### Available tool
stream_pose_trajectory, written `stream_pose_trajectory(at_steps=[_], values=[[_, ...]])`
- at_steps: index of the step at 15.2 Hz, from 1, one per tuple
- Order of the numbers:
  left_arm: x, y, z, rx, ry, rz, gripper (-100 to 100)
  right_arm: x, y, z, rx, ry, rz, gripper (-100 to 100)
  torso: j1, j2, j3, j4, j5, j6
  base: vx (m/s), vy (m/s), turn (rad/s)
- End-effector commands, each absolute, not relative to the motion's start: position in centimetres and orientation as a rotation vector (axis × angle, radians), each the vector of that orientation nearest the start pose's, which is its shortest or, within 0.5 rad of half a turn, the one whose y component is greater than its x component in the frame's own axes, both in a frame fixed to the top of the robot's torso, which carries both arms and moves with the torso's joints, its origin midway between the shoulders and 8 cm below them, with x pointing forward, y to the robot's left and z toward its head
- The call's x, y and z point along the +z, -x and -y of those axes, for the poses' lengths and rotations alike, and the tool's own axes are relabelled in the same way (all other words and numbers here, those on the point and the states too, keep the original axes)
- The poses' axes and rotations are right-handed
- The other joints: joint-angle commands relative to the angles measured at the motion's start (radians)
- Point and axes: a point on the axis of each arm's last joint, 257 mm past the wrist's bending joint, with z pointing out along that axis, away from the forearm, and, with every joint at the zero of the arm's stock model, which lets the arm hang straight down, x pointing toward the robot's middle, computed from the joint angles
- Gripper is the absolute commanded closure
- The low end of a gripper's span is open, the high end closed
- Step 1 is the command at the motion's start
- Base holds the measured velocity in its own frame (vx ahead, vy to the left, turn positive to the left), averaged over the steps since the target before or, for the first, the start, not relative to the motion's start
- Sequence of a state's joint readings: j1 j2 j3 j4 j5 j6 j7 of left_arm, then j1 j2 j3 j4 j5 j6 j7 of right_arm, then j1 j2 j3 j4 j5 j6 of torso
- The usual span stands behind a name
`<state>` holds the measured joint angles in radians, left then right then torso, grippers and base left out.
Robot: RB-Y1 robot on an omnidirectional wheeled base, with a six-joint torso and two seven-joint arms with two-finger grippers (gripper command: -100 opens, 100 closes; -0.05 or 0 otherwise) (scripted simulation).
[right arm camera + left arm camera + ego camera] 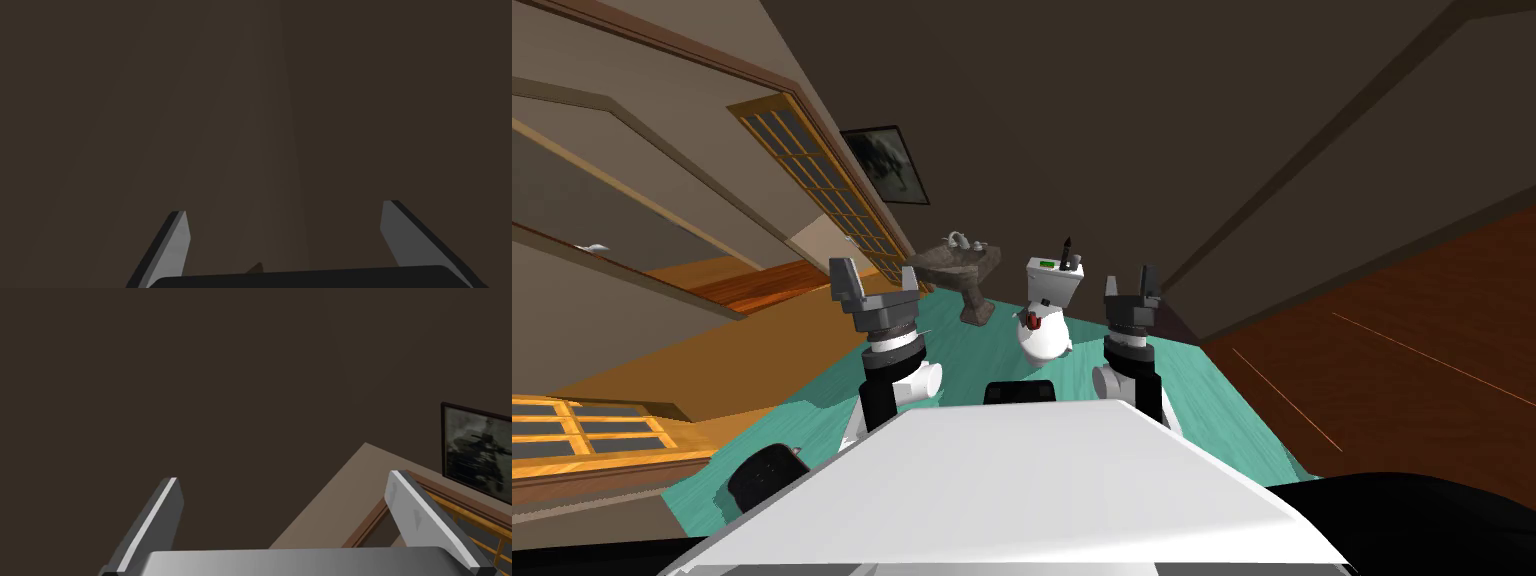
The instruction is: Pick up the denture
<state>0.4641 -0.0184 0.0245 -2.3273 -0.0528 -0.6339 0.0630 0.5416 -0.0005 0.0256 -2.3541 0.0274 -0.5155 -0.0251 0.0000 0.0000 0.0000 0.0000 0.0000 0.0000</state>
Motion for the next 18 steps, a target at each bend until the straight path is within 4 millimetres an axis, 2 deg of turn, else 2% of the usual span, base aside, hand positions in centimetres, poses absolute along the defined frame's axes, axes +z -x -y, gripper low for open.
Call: stream_pose_trajectory(at_steps=[1, 3, 4, 6, 8, 9, 11, 12, 13, 14, 15, 16, 18], values=[[7.8, -30.9, -26.9, -1.361, 0.478, -0.469, 0, 4.0, -32.9, 26.3, 1.328, -0.596, -0.63, -100, 0.0, 0.0, 0.0, 0.0, 0.0, 0.0, 0.011, 0.008, 0.002], [7.8, -30.9, -26.9, -1.361, 0.478, -0.469, 0, 2.5, -33.9, 25.4, 1.316, -0.582, -0.707, -100, 0.001, -0.001, -0.001, 0.0, 0.0, 0.0, 0.043, 0.031, 0.005], [7.8, -30.9, -26.9, -1.361, 0.478, -0.469, 0, 2.5, -33.9, 25.4, 1.316, -0.582, -0.707, -100, 0.002, -0.003, -0.002, -0.001, 0.0, 0.0, 0.059, 0.032, 0.003], [7.8, -30.9, -26.9, -1.361, 0.478, -0.469, 0, 0.1, -35.1, 24.3, 1.291, -0.574, -0.803, -100, 0.002, -0.004, -0.002, -0.001, 0.0, 0.0, 0.069, 0.036, 0.005], [7.8, -30.9, -26.9, -1.361, 0.479, -0.469, 0, -3.1, -36.5, 23.3, 1.252, -0.57, -0.915, -100, 0.003, -0.007, -0.004, -0.001, 0.001, 0.0, 0.115, 0.071, 0.013], [7.8, -30.9, -26.9, -1.36, 0.479, -0.469, 0, -3.1, -36.5, 23.3, 1.252, -0.57, -0.915, -100, 0.005, -0.008, -0.005, -0.002, 0.001, 0.0, 0.125, 0.065, 0.001], [7.8, -30.9, -26.9, -1.36, 0.479, -0.469, 0, -6.6, -37.6, 22.2, 1.204, -0.559, -1.036, -100, 0.005, -0.009, -0.005, -0.002, 0.001, 0.0, 0.116, 0.073, 0.011], [7.8, -30.9, -26.9, -1.36, 0.479, -0.469, 0, -7.0, -37.7, 22.2, 1.201, -0.565, -1.042, -100, 0.006, -0.009, -0.005, -0.002, 0.001, 0.0, 0.106, 0.078, 0.006], [7.8, -30.9, -26.9, -1.361, 0.479, -0.469, 0, -8.6, -38.1, 21.6, 1.175, -0.551, -1.099, -100, 0.006, -0.009, -0.005, -0.002, 0.001, 0.0, 0.111, 0.073, 0.006], [7.8, -30.9, -26.9, -1.361, 0.479, -0.469, 0, -9.3, -38.3, 21.7, 1.17, -0.561, -1.111, -100, 0.006, -0.009, -0.005, -0.002, 0.001, 0.0, 0.102, 0.056, 0.003], [7.8, -30.9, -26.9, -1.361, 0.478, -0.469, 0, -9.3, -38.3, 21.7, 1.17, -0.561, -1.111, -100, 0.005, -0.009, -0.005, -0.002, 0.001, 0.0, 0.065, 0.03, 0.0], [7.8, -30.9, -26.9, -1.361, 0.478, -0.469, 0, -11.4, -38.7, 21.2, 1.138, -0.55, -1.177, -100, 0.003, -0.007, -0.004, -0.002, 0.001, 0.0, 0.068, 0.042, 0.012], [7.8, -30.9, -26.9, -1.361, 0.478, -0.469, 0, -11.7, -38.7, 21.3, 1.135, -0.554, -1.182, -100, 0.003, -0.006, -0.004, -0.002, 0.001, 0.0, 0.069, 0.037, 0.004]])
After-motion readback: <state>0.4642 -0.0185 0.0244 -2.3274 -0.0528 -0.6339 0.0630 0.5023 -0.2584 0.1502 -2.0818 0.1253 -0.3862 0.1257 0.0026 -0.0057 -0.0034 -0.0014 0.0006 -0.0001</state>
